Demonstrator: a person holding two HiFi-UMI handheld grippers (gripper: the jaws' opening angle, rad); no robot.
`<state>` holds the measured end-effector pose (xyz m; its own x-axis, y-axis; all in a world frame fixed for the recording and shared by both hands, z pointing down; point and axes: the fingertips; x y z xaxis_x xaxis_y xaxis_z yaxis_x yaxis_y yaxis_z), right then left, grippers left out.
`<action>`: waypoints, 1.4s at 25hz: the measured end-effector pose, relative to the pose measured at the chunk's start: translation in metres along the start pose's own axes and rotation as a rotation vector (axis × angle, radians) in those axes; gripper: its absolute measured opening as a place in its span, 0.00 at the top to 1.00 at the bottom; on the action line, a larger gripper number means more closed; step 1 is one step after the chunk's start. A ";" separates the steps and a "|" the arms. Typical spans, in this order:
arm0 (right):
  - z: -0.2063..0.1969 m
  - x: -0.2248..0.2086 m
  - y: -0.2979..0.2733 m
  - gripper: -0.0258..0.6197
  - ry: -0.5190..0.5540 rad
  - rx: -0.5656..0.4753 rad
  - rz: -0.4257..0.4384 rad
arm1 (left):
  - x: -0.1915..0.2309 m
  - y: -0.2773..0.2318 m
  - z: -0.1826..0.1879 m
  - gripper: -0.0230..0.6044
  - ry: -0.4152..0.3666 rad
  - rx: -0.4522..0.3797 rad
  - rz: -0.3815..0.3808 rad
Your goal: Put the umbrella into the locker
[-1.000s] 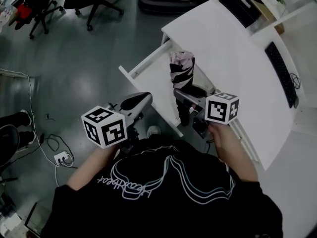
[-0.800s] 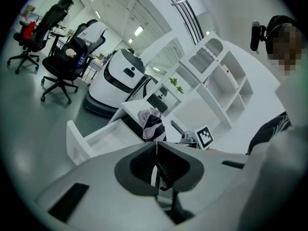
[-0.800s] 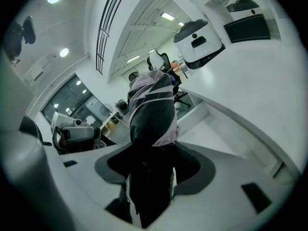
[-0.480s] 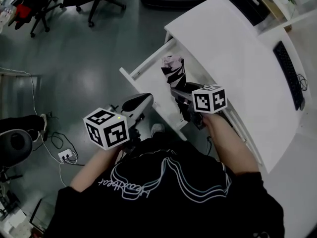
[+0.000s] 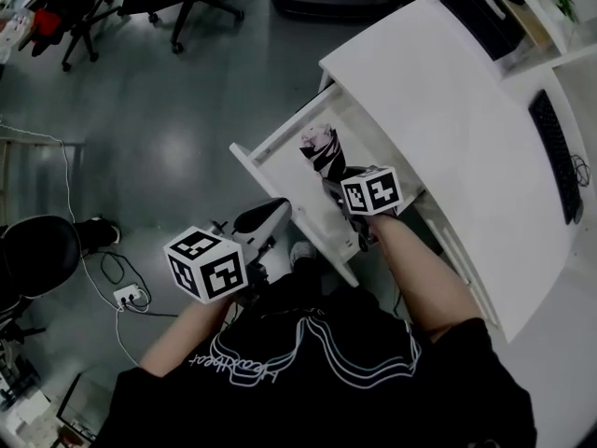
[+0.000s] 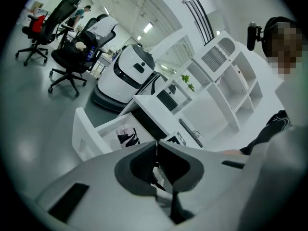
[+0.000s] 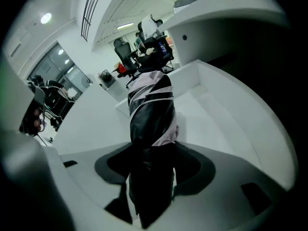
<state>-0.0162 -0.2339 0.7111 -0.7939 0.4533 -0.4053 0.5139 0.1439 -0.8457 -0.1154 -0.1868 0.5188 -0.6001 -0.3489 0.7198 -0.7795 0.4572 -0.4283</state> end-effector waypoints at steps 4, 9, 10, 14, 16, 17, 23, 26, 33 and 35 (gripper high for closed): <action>-0.005 -0.011 -0.021 0.59 0.041 0.048 -0.062 | 0.007 0.003 -0.003 0.94 0.010 0.000 0.010; -0.007 -0.025 -0.034 0.59 0.059 0.087 -0.129 | 0.013 0.003 -0.005 0.94 0.019 0.006 0.012; -0.007 -0.026 -0.036 0.59 0.066 0.088 -0.139 | 0.014 0.003 -0.005 0.94 0.019 0.006 0.012; -0.013 -0.030 -0.044 0.59 0.105 0.111 -0.188 | 0.014 0.000 -0.010 0.94 0.013 0.017 0.004; -0.015 -0.031 -0.046 0.58 0.114 0.106 -0.203 | 0.014 0.000 -0.011 0.94 0.014 0.017 0.003; -0.015 -0.031 -0.047 0.58 0.116 0.098 -0.204 | 0.013 0.000 -0.011 0.94 0.015 0.015 0.004; -0.017 -0.031 -0.047 0.52 0.073 0.067 -0.170 | 0.009 -0.002 -0.014 0.94 0.010 0.013 -0.001; -0.014 -0.027 -0.043 0.39 0.016 0.036 -0.133 | 0.008 0.000 -0.015 0.94 0.009 0.010 0.000; -0.010 -0.023 -0.006 0.30 -0.009 -0.051 -0.116 | -0.001 0.001 -0.015 0.94 0.011 -0.006 -0.012; -0.006 -0.013 0.013 0.32 -0.032 -0.107 -0.084 | -0.003 0.005 -0.012 0.94 0.012 -0.016 -0.015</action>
<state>0.0025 -0.2321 0.7072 -0.8448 0.4075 -0.3468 0.4755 0.2744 -0.8358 -0.1147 -0.1733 0.5212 -0.5865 -0.3459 0.7324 -0.7851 0.4650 -0.4091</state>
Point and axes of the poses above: the fingertips, and each gripper's own axes: y backward along the fingers, x to its left, z out of its top, and after that the axes turned 3 degrees about x, right-handed
